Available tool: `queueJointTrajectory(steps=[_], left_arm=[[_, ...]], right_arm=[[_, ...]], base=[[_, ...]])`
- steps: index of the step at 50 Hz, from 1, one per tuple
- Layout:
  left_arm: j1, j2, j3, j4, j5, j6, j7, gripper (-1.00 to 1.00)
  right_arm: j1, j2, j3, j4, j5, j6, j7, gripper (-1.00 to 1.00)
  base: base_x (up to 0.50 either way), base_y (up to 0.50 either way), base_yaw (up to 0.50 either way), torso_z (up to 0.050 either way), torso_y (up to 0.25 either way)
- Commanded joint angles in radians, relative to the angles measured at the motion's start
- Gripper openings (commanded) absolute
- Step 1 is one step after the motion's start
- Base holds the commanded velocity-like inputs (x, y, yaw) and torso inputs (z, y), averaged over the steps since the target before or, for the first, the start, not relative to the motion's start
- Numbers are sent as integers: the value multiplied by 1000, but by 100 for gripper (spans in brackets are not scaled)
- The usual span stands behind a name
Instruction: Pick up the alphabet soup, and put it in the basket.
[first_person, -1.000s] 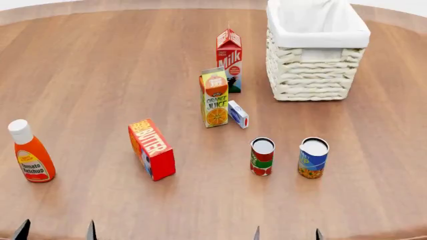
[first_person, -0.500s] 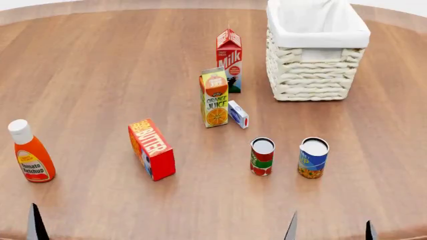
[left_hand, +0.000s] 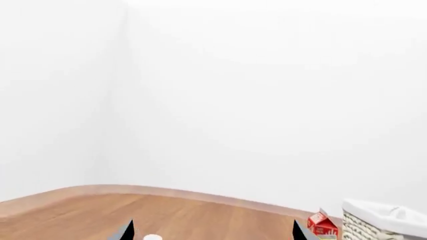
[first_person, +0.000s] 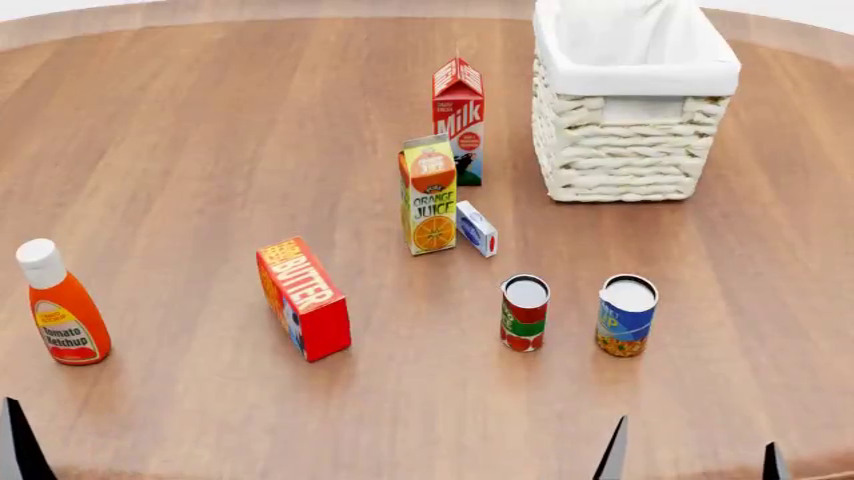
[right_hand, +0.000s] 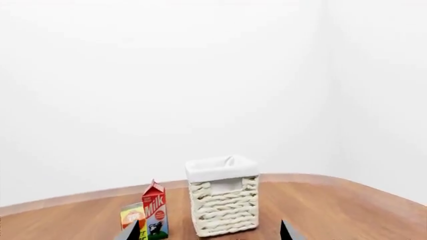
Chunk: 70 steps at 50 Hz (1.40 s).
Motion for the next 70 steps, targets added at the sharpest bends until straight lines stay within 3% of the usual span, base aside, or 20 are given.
queueJointTrajectory(steps=[1, 8, 70], left_arm=[[1, -13, 9, 2, -5, 10, -19, 100], [-7, -22, 26, -15, 63, -8, -41, 100], [6, -70, 64, 6, 49, 9, -105, 100]], right_arm=[[5, 12, -13, 8, 11, 6, 10, 100], [8, 17, -22, 12, 3, 6, 18, 100], [18, 62, -58, 16, 50, 37, 62, 100]], base=[[0, 0, 0, 0, 0], [0, -81, 0, 0, 0], [0, -153, 0, 0, 0]])
